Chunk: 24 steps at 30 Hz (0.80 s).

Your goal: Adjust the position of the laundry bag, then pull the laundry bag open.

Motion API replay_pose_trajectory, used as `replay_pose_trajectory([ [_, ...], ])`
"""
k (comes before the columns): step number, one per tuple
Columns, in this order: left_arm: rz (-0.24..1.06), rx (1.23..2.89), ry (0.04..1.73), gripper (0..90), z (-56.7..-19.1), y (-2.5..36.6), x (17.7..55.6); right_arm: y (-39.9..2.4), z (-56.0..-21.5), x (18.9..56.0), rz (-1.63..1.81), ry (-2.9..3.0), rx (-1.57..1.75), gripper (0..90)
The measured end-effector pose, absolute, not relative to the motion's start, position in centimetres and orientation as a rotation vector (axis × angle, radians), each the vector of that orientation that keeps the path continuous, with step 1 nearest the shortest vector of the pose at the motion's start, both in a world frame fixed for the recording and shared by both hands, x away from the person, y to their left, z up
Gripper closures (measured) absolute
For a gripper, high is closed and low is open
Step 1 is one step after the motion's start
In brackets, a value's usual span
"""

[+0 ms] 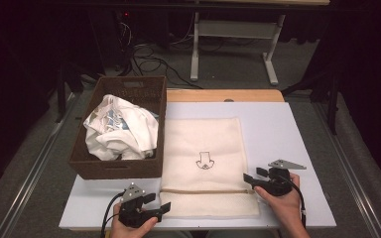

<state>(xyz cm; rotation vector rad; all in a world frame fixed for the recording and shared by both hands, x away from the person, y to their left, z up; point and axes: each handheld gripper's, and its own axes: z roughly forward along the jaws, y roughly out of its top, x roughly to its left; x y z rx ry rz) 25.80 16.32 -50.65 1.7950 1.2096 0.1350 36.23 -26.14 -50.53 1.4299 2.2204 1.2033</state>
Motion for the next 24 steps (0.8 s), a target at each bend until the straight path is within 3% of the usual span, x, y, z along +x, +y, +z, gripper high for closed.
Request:
replay_pose_trajectory([
  [4, 0.143, 1.77, 1.172, 15.0, -50.2, 16.0, 25.9, -26.4, -50.2, 36.1, 1.199, 2.208, 1.468, 15.5],
  [16, 0.16, 1.797, 1.107, 13.9, -49.6, 14.3, 26.5, -26.3, -49.8, 35.9, 1.205, 2.234, 1.483, 13.6],
  [24, 0.152, 1.835, 1.049, 15.4, -47.9, 10.3, 28.2, -26.7, -49.5, 35.7, 1.203, 2.213, 1.508, 12.9],
])
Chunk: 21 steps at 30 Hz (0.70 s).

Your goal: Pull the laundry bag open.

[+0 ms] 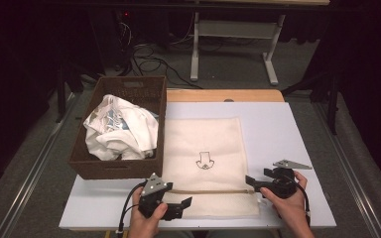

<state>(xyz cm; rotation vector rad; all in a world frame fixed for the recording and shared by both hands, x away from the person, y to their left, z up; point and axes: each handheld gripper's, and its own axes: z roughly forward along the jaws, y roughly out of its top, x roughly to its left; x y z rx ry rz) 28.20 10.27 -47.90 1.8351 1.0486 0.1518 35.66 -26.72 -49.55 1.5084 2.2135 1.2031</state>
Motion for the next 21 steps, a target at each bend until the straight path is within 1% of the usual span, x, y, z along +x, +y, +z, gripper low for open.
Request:
replay_pose_trajectory([
  [2, 0.141, 1.849, 1.018, 15.5, -47.6, 8.9, 28.7, -26.9, -49.6, 35.8, 1.212, 2.215, 1.531, 14.9],
  [7, 0.116, 1.878, 0.98, 15.5, -47.4, 5.7, 29.8, -26.8, -49.9, 35.9, 1.201, 2.229, 1.546, 15.4],
  [13, 0.079, 1.919, 0.943, 15.4, -47.3, 3.1, 30.8, -26.4, -50.6, 36.3, 1.193, 2.255, 1.588, 17.5],
  [14, 0.073, 1.923, 0.936, 15.5, -47.3, 2.7, 30.9, -26.4, -50.6, 36.3, 1.211, 2.256, 1.597, 22.2],
  [15, 0.067, 1.933, 0.931, 15.5, -47.3, 2.3, 31.0, -26.4, -50.6, 36.3, 1.211, 2.256, 1.597, 22.2],
  [17, 0.053, 1.948, 0.926, 15.5, -47.4, 1.5, 31.2, -26.6, -50.6, 36.3, 1.239, 2.251, 1.608, 26.2],
  [21, 0.024, 1.98, 0.904, 15.8, -47.9, -0.1, 31.4, -27.2, -51.0, 36.3, 1.341, 2.294, 1.654, 46.0],
])
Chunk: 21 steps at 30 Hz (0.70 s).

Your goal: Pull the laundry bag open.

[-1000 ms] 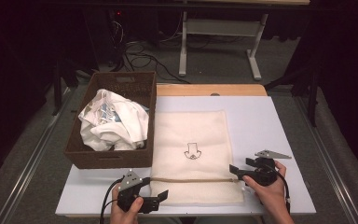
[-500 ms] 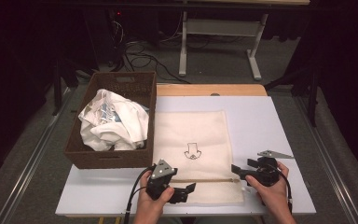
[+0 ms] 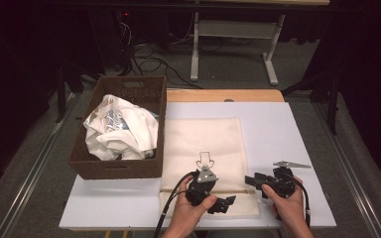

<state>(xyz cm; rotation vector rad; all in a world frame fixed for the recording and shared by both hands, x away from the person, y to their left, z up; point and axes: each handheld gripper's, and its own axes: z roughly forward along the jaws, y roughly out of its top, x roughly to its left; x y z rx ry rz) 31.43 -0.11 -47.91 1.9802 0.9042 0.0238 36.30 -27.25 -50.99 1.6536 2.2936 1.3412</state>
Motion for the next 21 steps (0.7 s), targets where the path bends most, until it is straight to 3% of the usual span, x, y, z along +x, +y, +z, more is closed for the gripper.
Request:
replay_pose_trajectory([
  [12, 0.007, 2.063, 0.885, 20.1, -49.1, -3.3, 31.3, -27.2, -51.5, 35.7, 1.434, 2.351, 1.776, 60.2],
  [15, 0.0, 2.083, 0.875, 26.8, -49.3, -3.9, 31.3, -26.7, -51.6, 35.4, 1.403, 2.316, 1.786, 71.0],
  [21, -0.024, 2.149, 0.875, 37.6, -50.2, -5.2, 31.1, -27.1, -52.0, 35.4, 1.421, 2.308, 1.783, 79.9],
])
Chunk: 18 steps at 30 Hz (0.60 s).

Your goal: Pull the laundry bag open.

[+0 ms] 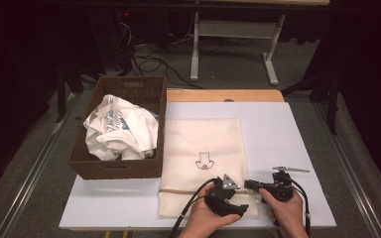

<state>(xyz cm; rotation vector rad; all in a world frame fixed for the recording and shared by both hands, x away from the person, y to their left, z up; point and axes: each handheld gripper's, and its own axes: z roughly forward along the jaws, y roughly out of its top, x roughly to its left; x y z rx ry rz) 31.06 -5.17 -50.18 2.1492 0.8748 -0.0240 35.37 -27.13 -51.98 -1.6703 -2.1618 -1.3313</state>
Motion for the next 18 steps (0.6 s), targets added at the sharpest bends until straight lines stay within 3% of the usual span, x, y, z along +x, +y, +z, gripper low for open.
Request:
replay_pose_trajectory([
  [4, -0.044, 2.133, 0.918, 42.2, -50.6, -5.0, 31.5, -27.1, -51.2, 34.9, -1.429, -2.186, -1.616, 87.0],
  [12, -0.053, 2.099, 0.909, 43.9, -50.2, -4.3, 31.6, -26.0, -49.2, 33.8, -1.669, -2.144, -1.367, 88.2],
  [18, -0.045, 2.052, 0.926, 60.4, -49.6, -3.4, 31.6, -25.0, -48.6, 33.1, -1.723, -2.265, -1.339, 88.3],
])
